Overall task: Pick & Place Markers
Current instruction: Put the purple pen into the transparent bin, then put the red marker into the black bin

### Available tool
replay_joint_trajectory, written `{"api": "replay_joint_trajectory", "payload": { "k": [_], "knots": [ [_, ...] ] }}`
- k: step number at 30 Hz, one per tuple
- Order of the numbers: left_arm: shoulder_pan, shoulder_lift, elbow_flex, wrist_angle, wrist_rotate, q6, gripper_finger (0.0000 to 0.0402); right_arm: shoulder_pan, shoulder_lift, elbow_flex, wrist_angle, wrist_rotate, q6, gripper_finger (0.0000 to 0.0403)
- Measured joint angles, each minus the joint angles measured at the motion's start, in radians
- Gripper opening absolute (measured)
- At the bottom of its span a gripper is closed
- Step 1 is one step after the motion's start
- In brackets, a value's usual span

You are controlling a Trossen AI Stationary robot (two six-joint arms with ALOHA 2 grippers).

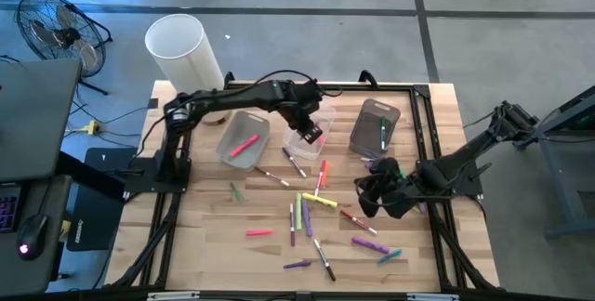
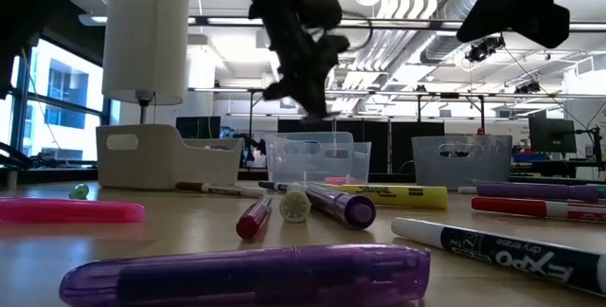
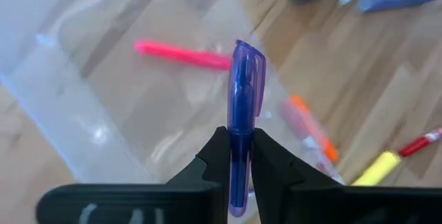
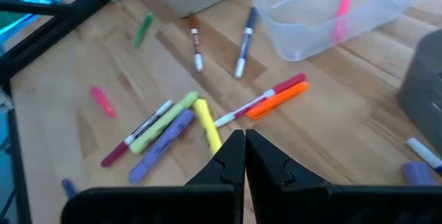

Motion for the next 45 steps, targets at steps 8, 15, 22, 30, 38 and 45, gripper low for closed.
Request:
{"api": "replay_joint_trajectory", "payload": {
  "k": [8, 15, 22, 30, 38, 45],
  "knots": [
    [0.012, 0.028, 0.010, 0.013, 0.007, 0.026, 0.0137, -0.044, 0.000, 0.000, 0.000, -0.001, 0.010, 0.0000],
    [0.012, 0.015, 0.009, 0.007, 0.005, 0.055, 0.0135, -0.059, 0.000, 0.000, 0.003, -0.003, 0.010, 0.0000],
    [-0.055, -0.080, 0.010, -0.007, 0.014, 0.111, 0.0079, -0.059, 0.000, 0.000, 0.007, -0.059, 0.010, 0.0000],
    [-0.219, -0.181, 0.007, -0.108, 0.077, 0.202, 0.0013, -0.059, 0.000, 0.000, 0.008, -0.138, -0.014, 0.0000],
    [-0.482, -0.185, -0.049, -0.031, -0.058, 0.085, 0.0002, -0.059, 0.000, 0.000, 0.008, -0.190, -0.044, 0.0000],
    [-0.614, -0.208, -0.330, 0.173, -0.067, -0.125, 0.0001, -0.059, 0.000, 0.000, 0.013, -0.188, -0.062, 0.0000]
  ]
}}
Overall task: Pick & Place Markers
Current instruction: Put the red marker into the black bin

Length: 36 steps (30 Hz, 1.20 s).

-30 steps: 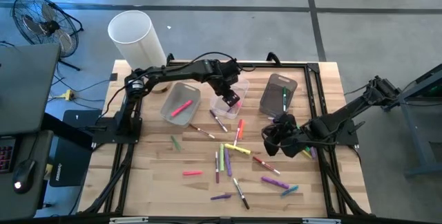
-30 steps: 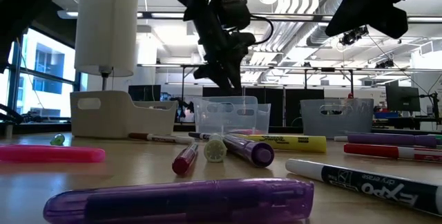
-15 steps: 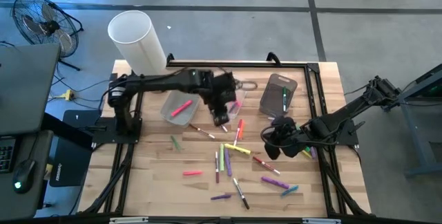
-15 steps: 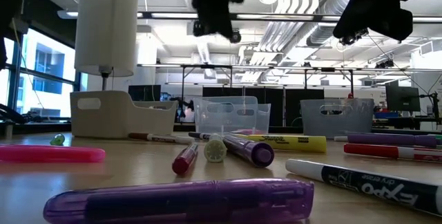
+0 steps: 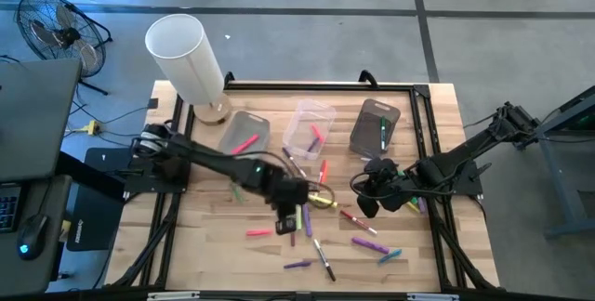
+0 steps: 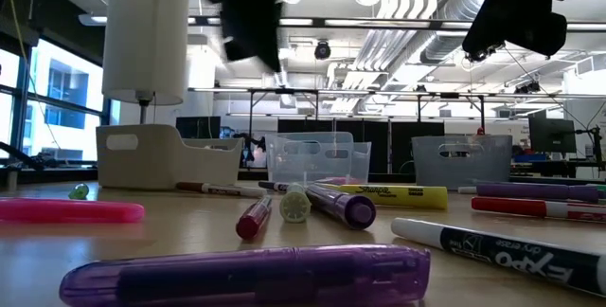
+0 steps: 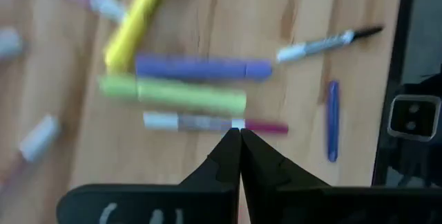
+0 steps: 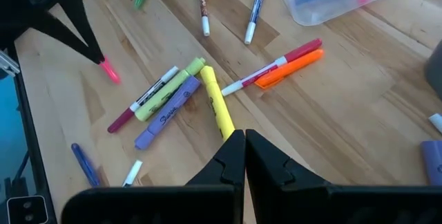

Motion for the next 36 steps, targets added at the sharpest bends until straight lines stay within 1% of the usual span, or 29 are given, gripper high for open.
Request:
{"api": "replay_joint_trajectory", "payload": {
  "k": [4, 7, 10, 14, 17, 20, 24, 27, 32, 36],
  "knots": [
    [-0.060, -0.047, -0.155, 0.145, -0.009, -0.106, 0.0000, 0.000, 0.000, 0.000, 0.001, 0.000, 0.000, 0.0000],
    [-0.091, -0.085, -0.240, 0.243, -0.030, -0.152, 0.0000, 0.000, 0.000, 0.000, 0.003, 0.001, 0.000, 0.0000],
    [-0.116, -0.151, -0.312, 0.237, -0.074, -0.170, 0.0000, 0.000, 0.000, 0.000, 0.003, -0.010, 0.000, 0.0000],
    [-0.122, -0.241, -0.401, 0.236, -0.099, -0.174, 0.0000, 0.000, 0.003, 0.000, 0.005, -0.076, -0.043, 0.0000],
    [-0.122, -0.327, -0.466, 0.270, -0.100, -0.156, 0.0000, 0.006, 0.014, 0.005, 0.008, -0.077, -0.028, 0.0000],
    [-0.122, -0.413, -0.538, 0.270, -0.101, -0.130, 0.0000, 0.007, 0.056, 0.057, -0.005, -0.076, -0.021, 0.0000],
    [-0.122, -0.502, -0.623, 0.298, -0.097, -0.092, 0.0000, 0.005, 0.180, 0.203, -0.118, -0.082, -0.030, 0.0000],
    [-0.129, -0.573, -0.677, 0.299, -0.102, -0.080, 0.0000, 0.001, 0.311, 0.353, -0.273, -0.133, -0.049, 0.0000],
    [-0.130, -0.671, -0.741, 0.299, -0.101, -0.040, 0.0000, -0.005, 0.531, 0.582, -0.525, -0.280, -0.053, 0.0000],
    [-0.130, -0.746, -0.766, 0.284, -0.101, -0.015, 0.0000, -0.005, 0.659, 0.682, -0.608, -0.376, -0.013, 0.0001]
  ]
}}
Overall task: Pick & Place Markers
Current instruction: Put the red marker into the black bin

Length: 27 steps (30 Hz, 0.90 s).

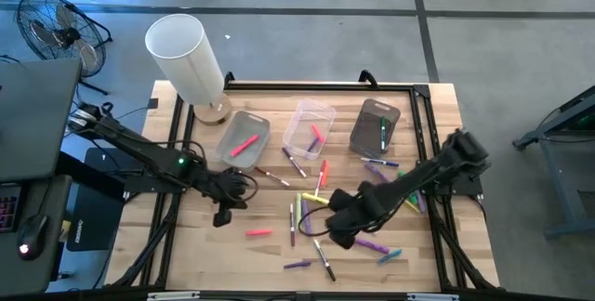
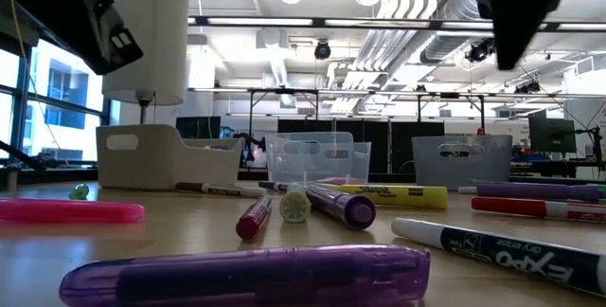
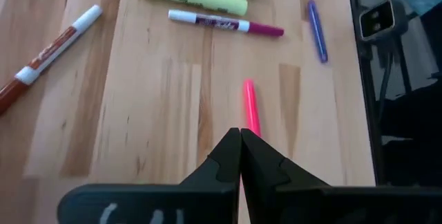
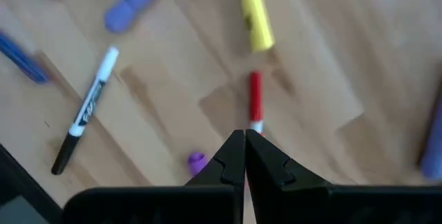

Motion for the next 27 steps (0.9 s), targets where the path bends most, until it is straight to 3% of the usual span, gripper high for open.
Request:
{"api": "replay_joint_trajectory", "payload": {
  "k": [6, 14, 21, 27],
  "knots": [
    [0.000, -0.048, -0.002, -0.016, 0.042, 0.038, 0.0000, 0.006, 0.109, 0.016, 0.007, -0.082, -0.004, 0.0035],
    [0.000, -0.061, -0.002, -0.028, 0.132, 0.049, 0.0000, -0.008, 0.134, -0.127, 0.113, -0.098, -0.005, 0.0079],
    [0.000, -0.061, -0.002, -0.027, 0.155, 0.058, 0.0000, -0.023, 0.127, -0.263, 0.232, -0.130, 0.019, 0.0072],
    [0.000, -0.061, -0.002, -0.027, 0.155, 0.059, 0.0000, -0.027, 0.123, -0.322, 0.303, -0.151, 0.056, 0.0023]
  ]
}}
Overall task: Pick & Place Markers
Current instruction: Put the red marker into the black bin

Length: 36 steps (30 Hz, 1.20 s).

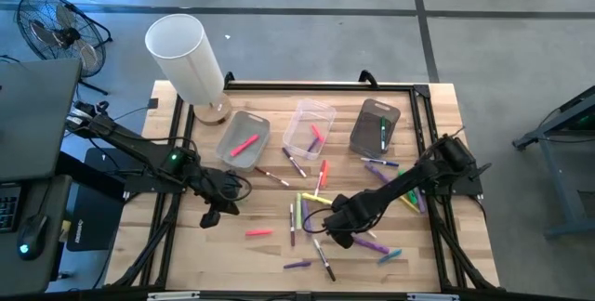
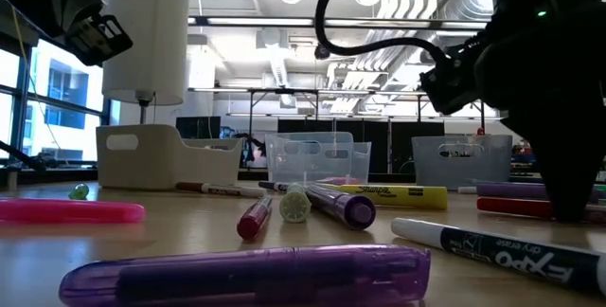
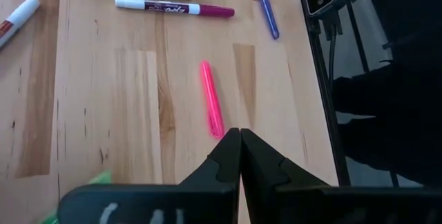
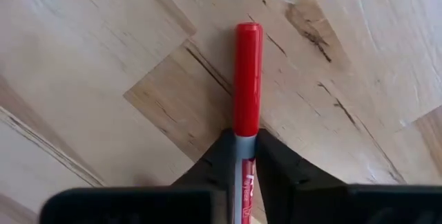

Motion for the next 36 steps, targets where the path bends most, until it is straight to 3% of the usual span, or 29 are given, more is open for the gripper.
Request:
{"api": "replay_joint_trajectory", "payload": {
  "k": [9, 16, 21, 26, 30, 36],
  "knots": [
    [0.002, 0.000, 0.000, 0.012, -0.002, -0.008, 0.0000, -0.016, -0.076, -0.014, -0.104, 0.080, 0.047, 0.0019],
    [0.002, 0.000, 0.001, 0.061, -0.089, -0.009, 0.0000, -0.078, -0.325, -0.013, -0.198, 0.215, 0.034, 0.0019],
    [0.002, 0.000, 0.000, 0.097, -0.214, -0.051, 0.0000, -0.188, -0.525, -0.010, -0.190, 0.349, 0.013, 0.0019],
    [0.003, 0.000, 0.001, 0.153, -0.396, -0.105, 0.0000, -0.382, -0.656, -0.011, -0.201, 0.432, -0.145, 0.0020],
    [0.003, 0.000, 0.001, 0.203, -0.500, -0.106, 0.0000, -0.601, -0.702, -0.084, -0.152, 0.373, -0.308, 0.0019],
    [0.003, 0.001, 0.001, 0.248, -0.563, -0.111, 0.0000, -0.873, -0.715, -0.330, 0.075, 0.164, -0.503, 0.0019]
  ]
}}
